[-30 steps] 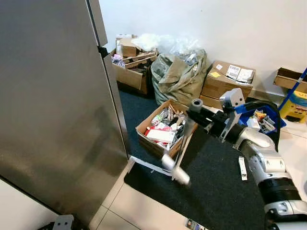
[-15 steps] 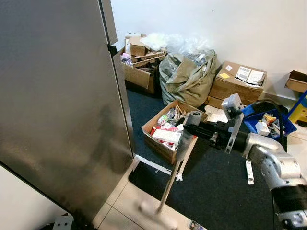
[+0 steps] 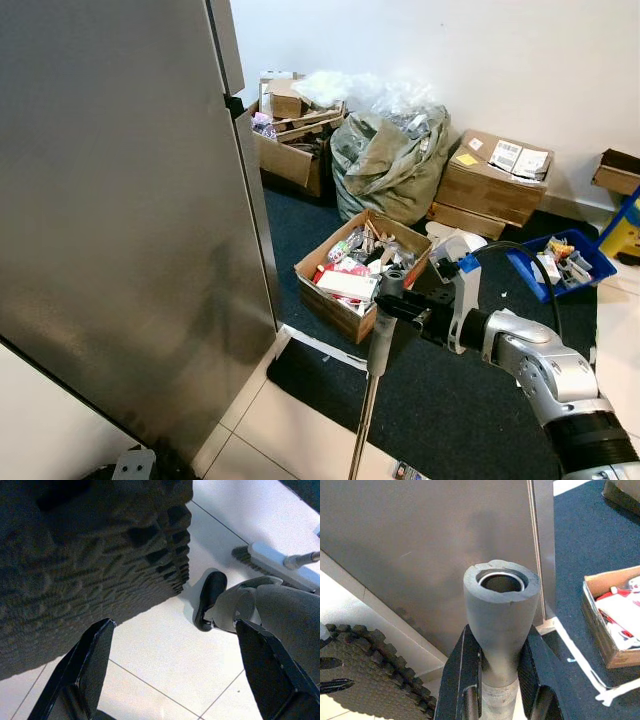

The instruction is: Sweep floor

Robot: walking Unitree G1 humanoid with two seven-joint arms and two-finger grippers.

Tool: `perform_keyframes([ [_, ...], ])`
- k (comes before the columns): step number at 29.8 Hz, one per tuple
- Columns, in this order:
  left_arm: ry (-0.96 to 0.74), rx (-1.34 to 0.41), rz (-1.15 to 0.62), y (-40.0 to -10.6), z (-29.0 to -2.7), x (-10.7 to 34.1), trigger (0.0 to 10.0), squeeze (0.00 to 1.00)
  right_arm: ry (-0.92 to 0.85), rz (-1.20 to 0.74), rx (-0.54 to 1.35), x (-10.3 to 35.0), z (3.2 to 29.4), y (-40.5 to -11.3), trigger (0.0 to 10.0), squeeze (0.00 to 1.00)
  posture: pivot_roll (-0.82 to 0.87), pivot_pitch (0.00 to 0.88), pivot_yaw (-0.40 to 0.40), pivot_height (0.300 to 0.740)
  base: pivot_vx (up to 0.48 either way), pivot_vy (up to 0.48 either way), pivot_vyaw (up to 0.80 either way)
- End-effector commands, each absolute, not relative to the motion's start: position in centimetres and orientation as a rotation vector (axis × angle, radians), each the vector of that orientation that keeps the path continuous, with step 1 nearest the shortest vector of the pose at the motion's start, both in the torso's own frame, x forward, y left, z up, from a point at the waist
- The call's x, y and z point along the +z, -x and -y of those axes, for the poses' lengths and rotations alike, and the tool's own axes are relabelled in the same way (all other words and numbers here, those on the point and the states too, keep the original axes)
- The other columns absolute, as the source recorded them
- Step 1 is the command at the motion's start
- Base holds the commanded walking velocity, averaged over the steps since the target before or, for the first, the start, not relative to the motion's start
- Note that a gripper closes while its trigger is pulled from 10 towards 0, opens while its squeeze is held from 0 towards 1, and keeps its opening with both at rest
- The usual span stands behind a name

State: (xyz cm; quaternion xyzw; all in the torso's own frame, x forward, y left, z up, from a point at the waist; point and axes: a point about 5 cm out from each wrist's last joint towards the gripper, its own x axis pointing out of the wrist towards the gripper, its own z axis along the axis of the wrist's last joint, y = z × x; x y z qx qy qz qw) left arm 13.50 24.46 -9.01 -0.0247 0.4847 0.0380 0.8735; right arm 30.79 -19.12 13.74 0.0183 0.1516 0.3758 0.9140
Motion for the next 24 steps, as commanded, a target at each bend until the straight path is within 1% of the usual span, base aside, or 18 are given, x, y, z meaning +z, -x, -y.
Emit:
perform_keyframes([
  [1,0.053,0.068,-1.042,-12.82,-24.24,-9.32,10.0,0.00,-0.054,-0.298,0.754,14.32,19.57,-31.02,10.0,0.00,-0.05,0.102,0.032,0.740,0.000,-0.480,0.00],
  [11,0.062,0.065,-1.042,-12.82,-24.11,-9.35,10.0,0.00,-0.025,-0.326,0.739,14.29,19.75,-31.06,10.0,0.00,-0.05,0.097,0.029,0.740,0.000,-0.480,0.00],
  [15,0.063,0.067,-1.043,-12.80,-24.11,-9.36,10.0,0.00,-0.033,-0.350,0.737,14.27,19.69,-30.99,10.0,0.00,-0.05,0.098,0.032,0.740,0.000,-0.304,0.00],
  [19,0.069,0.086,-1.042,-12.76,-24.18,-9.37,10.0,0.00,-0.072,-0.424,0.710,13.75,19.84,-30.85,10.0,0.00,-0.05,0.097,0.029,0.740,0.000,0.000,0.00],
  [24,0.070,0.089,-1.041,-12.77,-24.16,-9.37,10.0,0.00,-0.081,-0.443,0.704,13.48,19.86,-30.77,10.0,0.00,-0.06,0.099,0.029,0.740,0.000,0.000,0.00],
])
